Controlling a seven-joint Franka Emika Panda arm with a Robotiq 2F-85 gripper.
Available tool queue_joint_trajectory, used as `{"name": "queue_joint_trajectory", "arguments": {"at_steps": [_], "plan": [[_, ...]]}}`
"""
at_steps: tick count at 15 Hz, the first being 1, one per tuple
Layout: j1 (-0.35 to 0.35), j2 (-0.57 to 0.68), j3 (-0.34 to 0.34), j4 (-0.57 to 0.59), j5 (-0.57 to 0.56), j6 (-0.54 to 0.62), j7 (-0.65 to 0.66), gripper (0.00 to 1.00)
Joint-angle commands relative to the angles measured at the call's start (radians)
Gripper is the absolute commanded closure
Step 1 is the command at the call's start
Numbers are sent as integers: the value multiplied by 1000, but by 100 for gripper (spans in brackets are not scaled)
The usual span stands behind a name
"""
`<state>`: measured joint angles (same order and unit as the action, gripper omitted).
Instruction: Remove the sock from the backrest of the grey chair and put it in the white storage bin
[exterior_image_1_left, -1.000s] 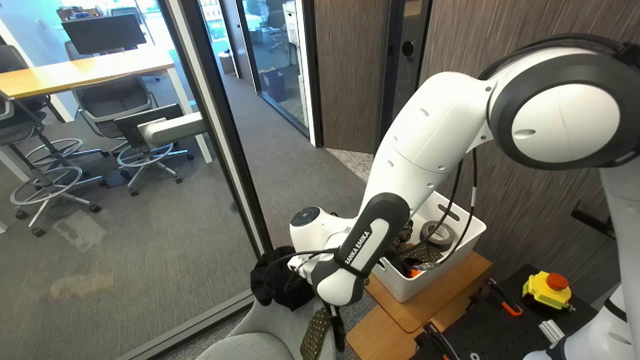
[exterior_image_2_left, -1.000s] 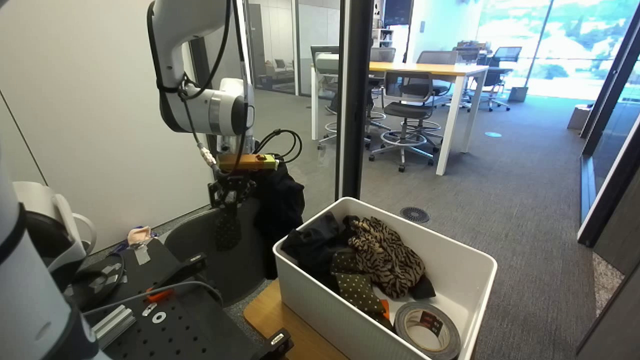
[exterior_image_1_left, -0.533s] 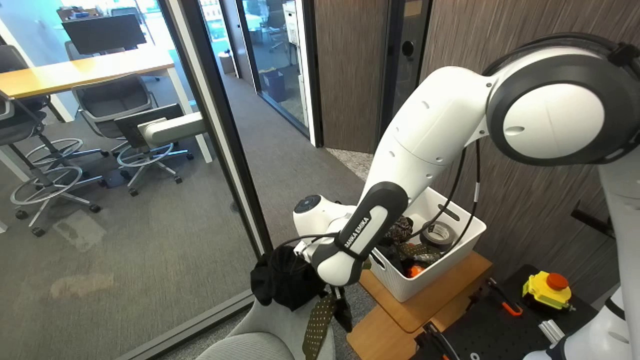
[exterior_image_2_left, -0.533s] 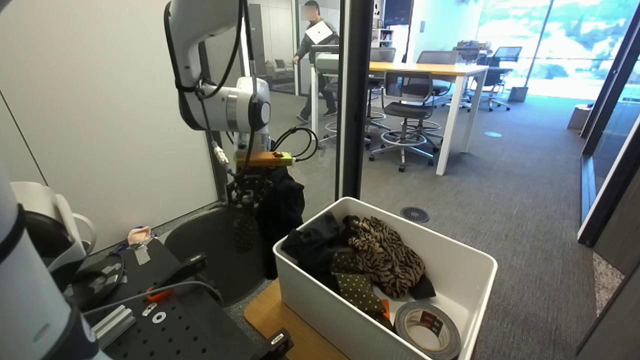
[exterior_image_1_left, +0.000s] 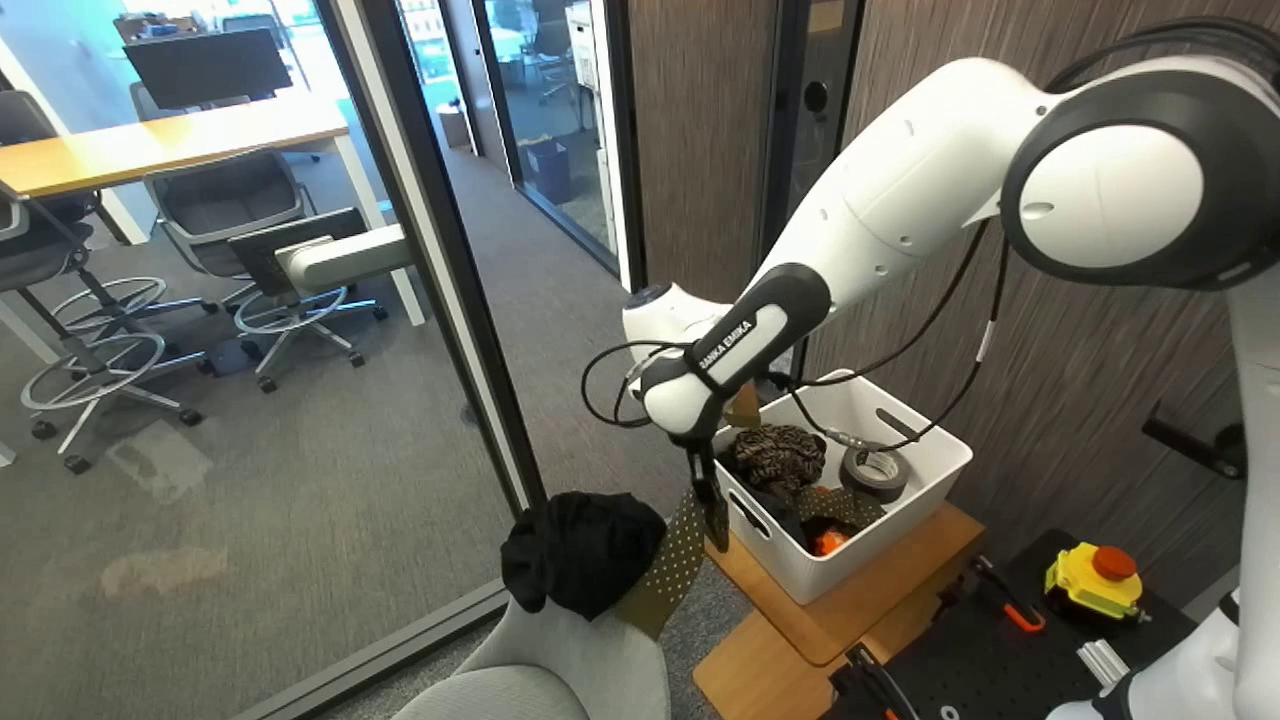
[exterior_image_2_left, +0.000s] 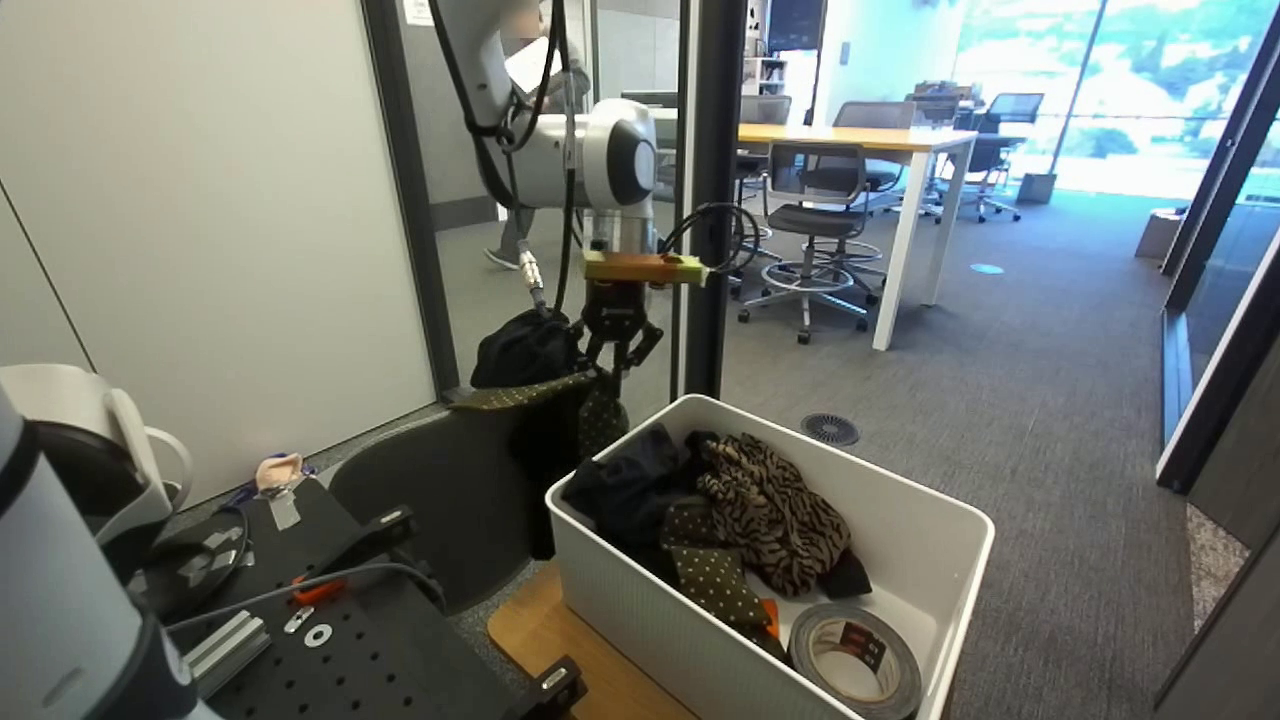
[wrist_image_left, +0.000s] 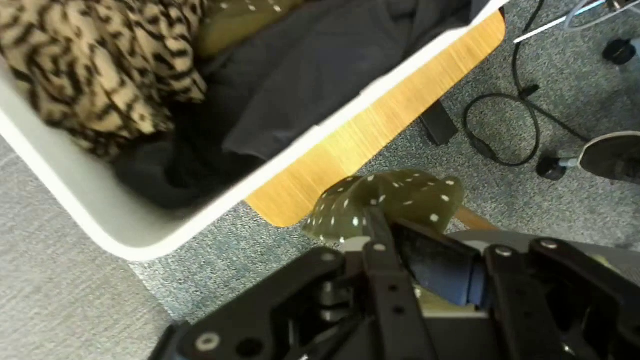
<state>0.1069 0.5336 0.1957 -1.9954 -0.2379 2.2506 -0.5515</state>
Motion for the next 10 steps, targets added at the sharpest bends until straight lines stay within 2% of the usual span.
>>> {"name": "queue_joint_trajectory", "arguments": {"at_steps": [1,6,10], "plan": [[-91,-107,-7,21,93,-93,-40,91],[-231,-326,-34,-60,348,-115,-128,91],[-263,-480,-121,-116,475,-156,-123,91]]}}
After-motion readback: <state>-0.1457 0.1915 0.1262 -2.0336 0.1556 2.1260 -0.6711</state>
